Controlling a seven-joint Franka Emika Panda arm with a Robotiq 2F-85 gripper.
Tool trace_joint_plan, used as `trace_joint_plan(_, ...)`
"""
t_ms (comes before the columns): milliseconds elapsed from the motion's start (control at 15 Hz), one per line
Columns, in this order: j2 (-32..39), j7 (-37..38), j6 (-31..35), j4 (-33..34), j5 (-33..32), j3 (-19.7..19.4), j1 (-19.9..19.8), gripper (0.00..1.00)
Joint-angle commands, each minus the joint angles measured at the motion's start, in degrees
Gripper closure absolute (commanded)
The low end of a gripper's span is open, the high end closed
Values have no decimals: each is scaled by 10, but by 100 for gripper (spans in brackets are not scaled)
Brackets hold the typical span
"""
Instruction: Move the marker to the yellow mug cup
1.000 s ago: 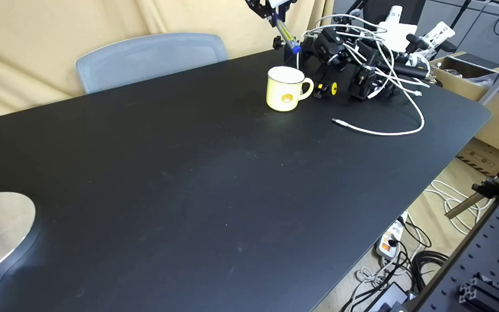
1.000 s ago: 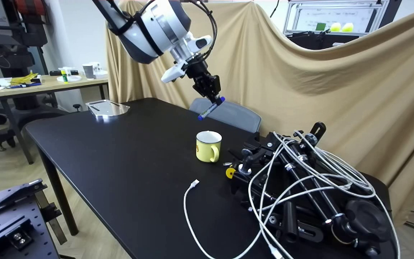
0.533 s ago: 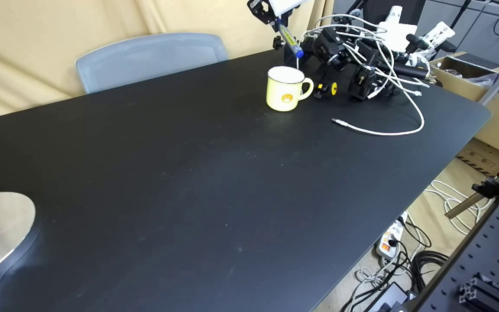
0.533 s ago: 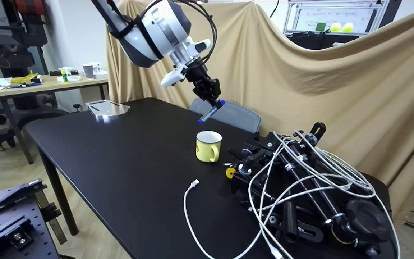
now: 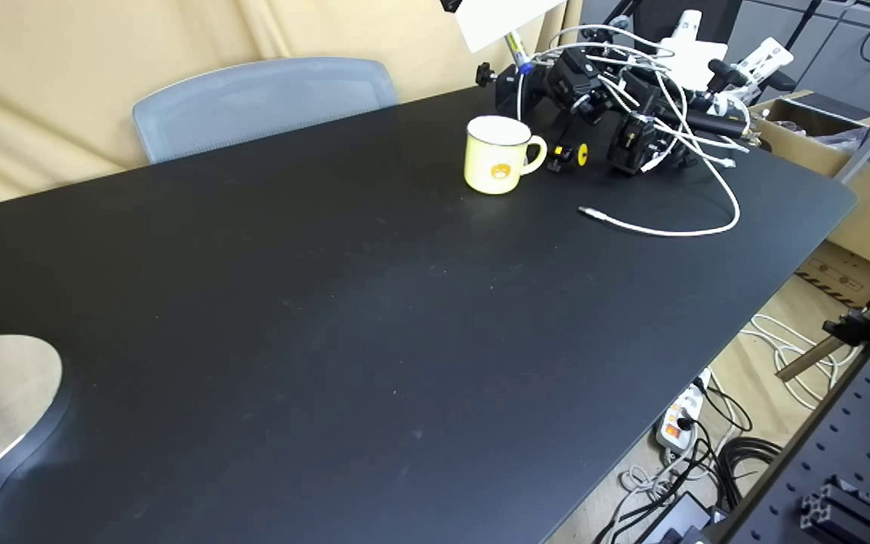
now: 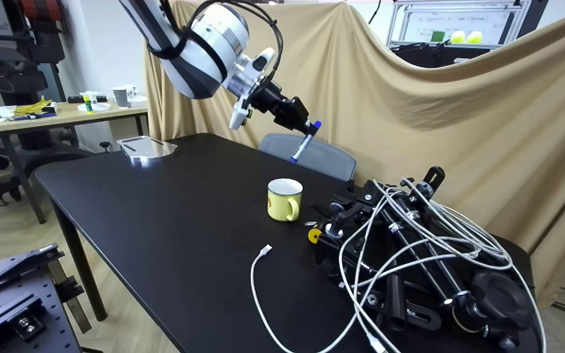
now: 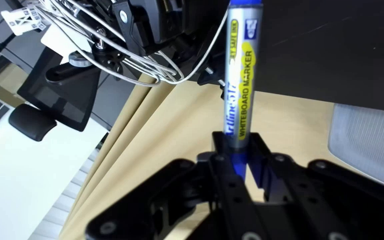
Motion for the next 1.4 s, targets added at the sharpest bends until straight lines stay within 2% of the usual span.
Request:
trace_joint_plan(0,18,71,-57,11,-35,51,-28,95)
trace_joint_plan(400,51,111,-93,15,-47,89,-51,95)
trace_joint_plan(933,97,164,-146,45,-65,105,-51,95)
trace_joint_plan(1333,131,187,-162,74,-65,113,-53,95)
